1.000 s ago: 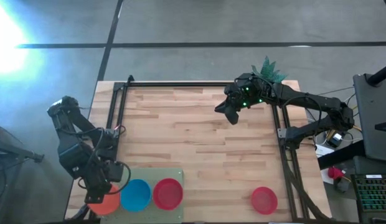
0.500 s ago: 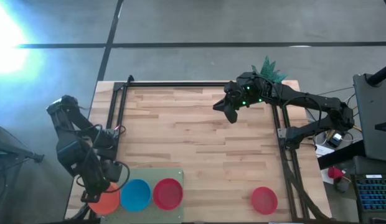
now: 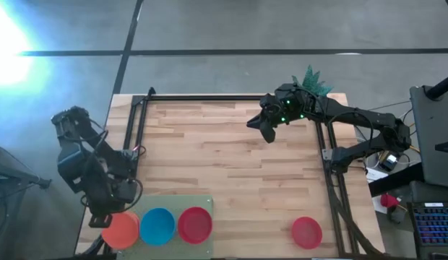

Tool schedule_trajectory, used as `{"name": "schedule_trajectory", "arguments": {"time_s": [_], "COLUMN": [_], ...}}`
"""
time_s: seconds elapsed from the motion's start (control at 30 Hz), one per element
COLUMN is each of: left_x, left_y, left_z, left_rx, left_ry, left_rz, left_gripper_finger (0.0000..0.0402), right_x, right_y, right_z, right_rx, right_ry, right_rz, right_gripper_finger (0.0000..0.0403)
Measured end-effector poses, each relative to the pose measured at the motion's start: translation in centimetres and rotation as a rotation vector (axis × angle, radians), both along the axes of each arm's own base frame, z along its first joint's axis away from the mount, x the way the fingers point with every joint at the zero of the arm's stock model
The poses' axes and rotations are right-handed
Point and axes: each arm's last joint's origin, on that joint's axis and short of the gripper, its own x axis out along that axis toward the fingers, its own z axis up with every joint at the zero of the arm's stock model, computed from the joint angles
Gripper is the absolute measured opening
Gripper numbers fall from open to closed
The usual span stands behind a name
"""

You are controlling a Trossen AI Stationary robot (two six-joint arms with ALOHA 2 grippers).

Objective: Pick & Place Mini bowls
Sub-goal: Stack the orange bowl on the orange bowls on the shelf

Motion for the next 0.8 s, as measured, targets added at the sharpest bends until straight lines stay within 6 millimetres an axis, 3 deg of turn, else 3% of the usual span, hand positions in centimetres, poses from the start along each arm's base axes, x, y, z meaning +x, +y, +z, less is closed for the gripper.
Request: {"name": "schedule_trajectory", "arguments": {"time_s": [0.5,0.8], "left_x": [0.4,0.9], "left_y": [-0.4,-1.2], "left_z": [0.4,0.1], "left_rx": [-0.037,-0.07], "left_ry": [-0.144,-0.182], "left_rz": [-0.153,-0.134], "left_gripper_finger": [0.0004,0.0], "right_x": [0.1,0.1], "right_y": [0.0,0.0], "right_z": [-0.1,-0.1], "right_rx": [0.024,0.024], "right_ry": [0.005,0.006], "right_rz": [-0.013,-0.013], "right_gripper_finger": [0.0057,0.0057]}}
